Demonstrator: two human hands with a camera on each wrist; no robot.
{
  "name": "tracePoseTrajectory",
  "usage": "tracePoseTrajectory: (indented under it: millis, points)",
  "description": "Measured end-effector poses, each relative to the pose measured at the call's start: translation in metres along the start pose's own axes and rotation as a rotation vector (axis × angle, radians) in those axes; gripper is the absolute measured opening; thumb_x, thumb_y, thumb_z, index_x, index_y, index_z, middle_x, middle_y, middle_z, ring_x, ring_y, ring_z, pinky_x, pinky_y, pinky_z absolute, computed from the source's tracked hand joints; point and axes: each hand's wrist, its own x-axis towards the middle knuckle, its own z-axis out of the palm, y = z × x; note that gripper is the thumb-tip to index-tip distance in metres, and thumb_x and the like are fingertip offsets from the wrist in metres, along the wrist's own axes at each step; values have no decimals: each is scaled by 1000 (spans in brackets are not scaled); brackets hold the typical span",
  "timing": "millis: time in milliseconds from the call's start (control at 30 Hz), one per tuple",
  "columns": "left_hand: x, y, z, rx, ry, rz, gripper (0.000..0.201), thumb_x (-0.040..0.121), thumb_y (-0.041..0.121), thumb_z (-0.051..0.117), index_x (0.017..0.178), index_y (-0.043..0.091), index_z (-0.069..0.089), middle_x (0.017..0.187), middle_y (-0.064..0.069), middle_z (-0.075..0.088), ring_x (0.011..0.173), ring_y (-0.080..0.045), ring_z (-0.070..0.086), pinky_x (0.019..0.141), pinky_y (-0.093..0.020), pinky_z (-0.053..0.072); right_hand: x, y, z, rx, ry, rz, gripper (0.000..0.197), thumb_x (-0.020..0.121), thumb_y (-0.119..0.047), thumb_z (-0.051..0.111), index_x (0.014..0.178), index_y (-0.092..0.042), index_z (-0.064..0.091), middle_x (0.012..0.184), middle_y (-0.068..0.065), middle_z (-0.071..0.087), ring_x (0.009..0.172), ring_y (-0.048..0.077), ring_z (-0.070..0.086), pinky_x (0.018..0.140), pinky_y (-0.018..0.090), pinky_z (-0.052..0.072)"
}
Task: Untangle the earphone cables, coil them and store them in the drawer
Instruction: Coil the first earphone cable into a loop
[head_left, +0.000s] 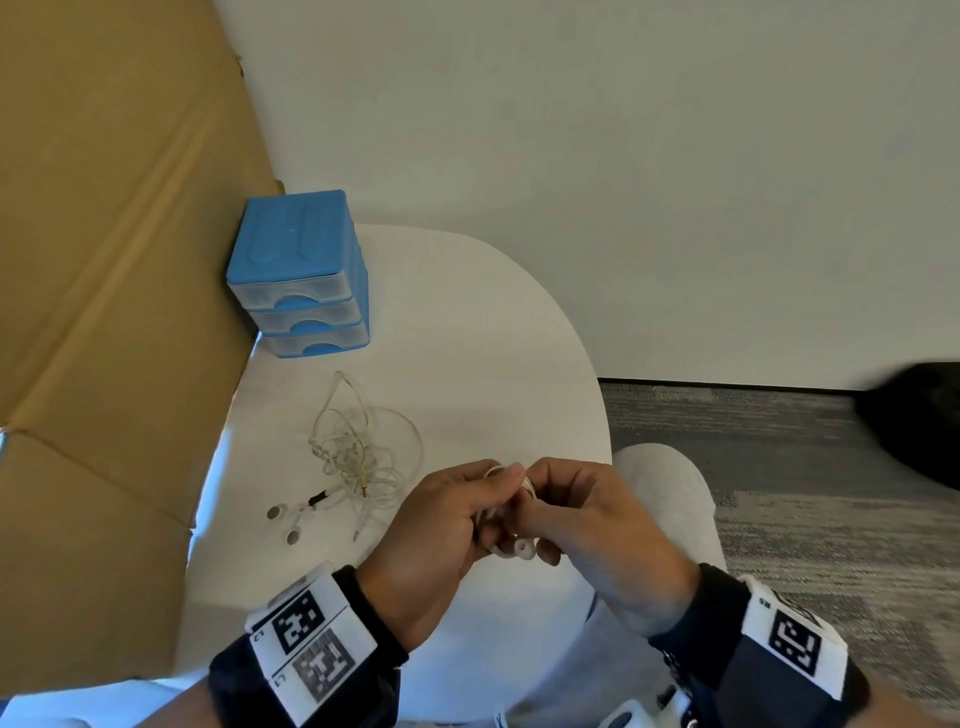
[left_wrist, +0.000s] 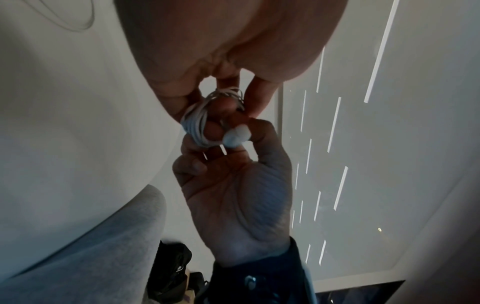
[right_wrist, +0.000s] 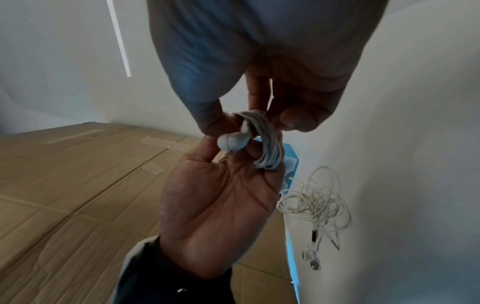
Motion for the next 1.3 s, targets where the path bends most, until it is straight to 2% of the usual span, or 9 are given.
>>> tracePoseTrajectory:
  millis: [133, 233, 533, 600, 733, 933, 1033, 1200, 1300]
  points:
    - [2, -1, 3, -25, 40, 3, 30, 84, 26, 59, 60, 9, 59, 52, -5, 39, 58, -22, 35, 57, -25, 42, 0, -6, -5, 1, -90, 116, 15, 66, -14, 63, 75, -2, 64, 82, 28, 61, 70, 17, 57, 60, 26, 38]
    - [3, -3, 3, -53, 36, 13, 28, 78, 30, 62, 60, 9, 56, 60, -13, 37, 56, -20, 40, 59, -26, 42, -1, -5, -6, 62, -148, 172, 15, 71, -22, 67, 73, -7, 70, 81, 14, 62, 75, 14, 56, 68, 29, 40]
    - [6, -6, 0, 152, 97, 169, 31, 93, 22, 54, 66, 8, 56, 63, -13, 48, 55, -19, 45, 62, -32, 41, -3, -3, 1, -139, 9, 36, 16, 86, -13, 71, 70, -13, 70, 68, 7, 70, 66, 12, 64, 65, 25, 56]
    - [6, -7, -1, 172, 126, 188, 33, 98, 19, 50, 67, 7, 55, 58, -7, 47, 54, -16, 45, 59, -27, 42, -3, -1, 5, -135, 59, 21, 2, 88, -11, 70, 86, -11, 70, 77, 10, 71, 70, 18, 69, 65, 31, 59]
    - [9, -7, -5, 216, 190, 212, 33, 99, 23, 49, 73, 5, 56, 50, 6, 38, 53, -12, 43, 57, -19, 42, -3, 1, 5, -69, 107, 29, 20, 90, -6, 67, 108, -12, 60, 89, 17, 72, 74, 31, 73, 60, 34, 59]
    - [10, -4, -12, 410, 195, 246, 36, 100, 26, 48, 77, -1, 56, 48, 13, 46, 50, -5, 42, 65, -30, 43, -5, 3, -1, -418, 150, -103, 20, 92, -8, 62, 100, -25, 65, 79, 5, 71, 69, 18, 72, 62, 42, 61]
    - [10, -3, -18, 390, 183, 215, 36, 100, 29, 48, 70, 10, 57, 48, 12, 45, 52, -10, 38, 66, -35, 41, -3, 1, -5, -618, 73, -94, 26, 90, -11, 57, 104, -32, 65, 80, 4, 70, 69, 25, 69, 65, 46, 58]
    - [9, 5, -16, 354, 163, 263, 35, 100, 24, 47, 73, 3, 55, 47, 11, 42, 52, -11, 41, 60, -21, 44, 5, -14, -3, -538, 63, -81, 52, 85, -21, 69, 132, -34, 53, 108, -12, 66, 100, 0, 64, 75, 23, 57]
    - [10, 9, -20, 342, 181, 268, 34, 102, 20, 45, 72, 4, 54, 49, 11, 44, 51, -8, 41, 57, -19, 45, 16, -24, 7, -300, 94, -110, 44, 87, -17, 72, 128, -24, 58, 106, -2, 73, 96, 9, 70, 75, 23, 57]
